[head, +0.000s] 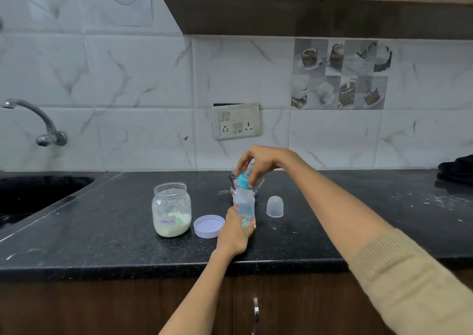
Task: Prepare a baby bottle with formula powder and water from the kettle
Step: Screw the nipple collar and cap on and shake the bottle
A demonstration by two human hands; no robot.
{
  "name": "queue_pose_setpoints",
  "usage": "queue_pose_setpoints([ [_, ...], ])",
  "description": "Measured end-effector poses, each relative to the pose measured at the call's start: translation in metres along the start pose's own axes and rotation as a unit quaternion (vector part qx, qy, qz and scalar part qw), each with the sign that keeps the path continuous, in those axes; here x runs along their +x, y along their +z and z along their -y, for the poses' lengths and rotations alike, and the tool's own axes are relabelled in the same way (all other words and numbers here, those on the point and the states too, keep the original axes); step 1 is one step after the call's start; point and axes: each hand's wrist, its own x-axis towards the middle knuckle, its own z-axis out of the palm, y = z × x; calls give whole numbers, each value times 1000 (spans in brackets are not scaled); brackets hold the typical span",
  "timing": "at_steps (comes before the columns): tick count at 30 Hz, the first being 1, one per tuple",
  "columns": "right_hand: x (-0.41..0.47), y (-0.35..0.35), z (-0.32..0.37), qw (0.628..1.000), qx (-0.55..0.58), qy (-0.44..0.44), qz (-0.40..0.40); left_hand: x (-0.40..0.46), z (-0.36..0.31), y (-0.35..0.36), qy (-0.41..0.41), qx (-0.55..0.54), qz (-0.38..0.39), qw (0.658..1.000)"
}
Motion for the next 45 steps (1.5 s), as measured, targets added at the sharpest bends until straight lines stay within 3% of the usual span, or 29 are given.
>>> queue_pose_setpoints([
  [4, 13, 11, 6, 997, -52, 14, 61, -1, 0, -1, 4, 0, -4, 1000],
  [12, 22, 17, 10, 993, -69, 26, 95, 0, 2, 0, 9, 3, -6, 1000],
  [18, 26, 19, 10, 992, -54, 87, 69, 1, 3, 1, 13, 10, -8, 1000],
  [26, 15, 32, 11, 981, -119, 147, -41, 0, 2, 2, 17, 10, -14, 1000],
  [29, 16, 18, 9, 985, -78, 155, -23, 0, 3, 2, 22, 12, -12, 1000],
  [33, 16, 14, 8, 987, -46, 125, 91, 0, 3, 2, 20, 20, -12, 1000],
  [40, 6, 36, 9, 983, -114, 135, -46, -1, 1, 1, 14, 10, -15, 1000],
  [45, 10, 26, 5, 991, -67, 106, 38, -1, 0, 0, 17, 17, -12, 1000],
])
